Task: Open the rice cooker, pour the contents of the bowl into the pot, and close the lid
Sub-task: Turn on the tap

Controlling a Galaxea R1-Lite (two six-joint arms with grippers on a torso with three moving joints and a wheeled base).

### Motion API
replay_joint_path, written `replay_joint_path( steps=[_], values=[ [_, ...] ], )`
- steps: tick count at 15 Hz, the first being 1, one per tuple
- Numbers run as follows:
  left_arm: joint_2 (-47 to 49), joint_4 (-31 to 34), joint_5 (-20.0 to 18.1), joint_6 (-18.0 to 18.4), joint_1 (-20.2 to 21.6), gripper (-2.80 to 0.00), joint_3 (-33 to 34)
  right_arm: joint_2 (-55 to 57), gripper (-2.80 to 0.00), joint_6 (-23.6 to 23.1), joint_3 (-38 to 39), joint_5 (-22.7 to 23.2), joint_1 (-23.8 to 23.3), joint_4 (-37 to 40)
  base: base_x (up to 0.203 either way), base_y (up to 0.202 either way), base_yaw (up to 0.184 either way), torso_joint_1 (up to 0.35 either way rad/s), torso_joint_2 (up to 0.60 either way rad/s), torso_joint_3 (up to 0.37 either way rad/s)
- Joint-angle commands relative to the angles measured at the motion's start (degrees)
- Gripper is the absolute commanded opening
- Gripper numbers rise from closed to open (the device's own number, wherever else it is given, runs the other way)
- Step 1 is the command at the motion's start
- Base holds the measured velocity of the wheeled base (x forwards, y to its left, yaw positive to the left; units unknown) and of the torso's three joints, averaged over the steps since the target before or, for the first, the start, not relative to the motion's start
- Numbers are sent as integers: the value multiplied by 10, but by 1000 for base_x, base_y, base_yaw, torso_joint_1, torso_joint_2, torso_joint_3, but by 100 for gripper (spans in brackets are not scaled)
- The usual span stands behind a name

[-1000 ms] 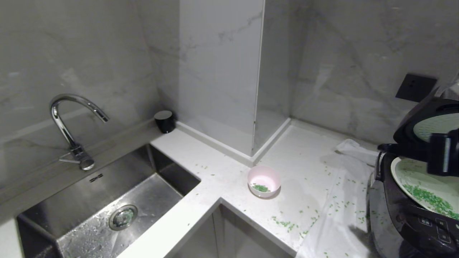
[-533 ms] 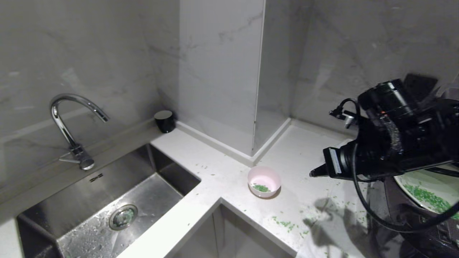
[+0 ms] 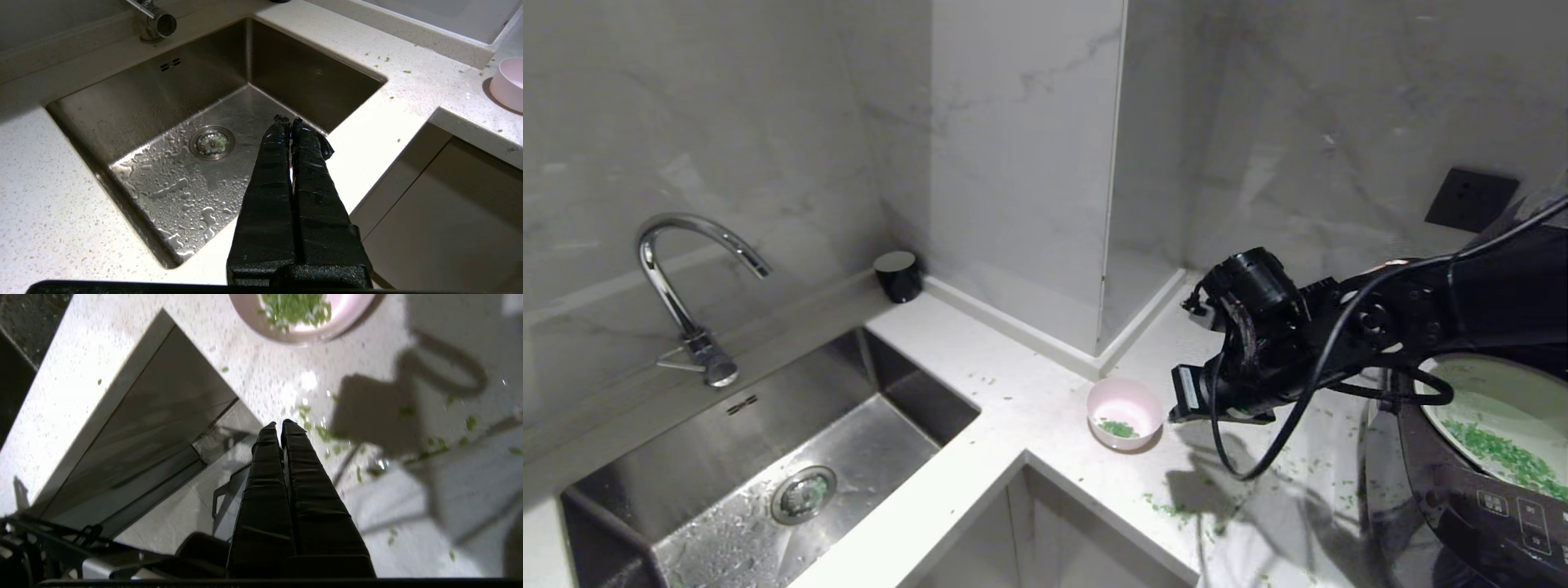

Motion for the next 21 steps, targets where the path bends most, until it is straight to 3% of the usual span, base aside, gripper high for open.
replay_joint_path(
  steps=[1,12,16,21],
  values=[
    [-1,1,1,0,0,-280,0,59,-280,2,-10,-1,2,-40,0,0,0,0,0,0],
    [-1,1,0,0,0,-280,0,182,-280,2,-73,-4,9,-91,0,0,0,0,0,0],
    [-1,1,0,0,0,-280,0,219,-280,20,-124,-45,18,-93,0,0,0,0,0,0],
    [-1,1,0,0,0,-280,0,240,-280,25,-159,-61,42,-92,0,0,0,0,0,0]
  ],
)
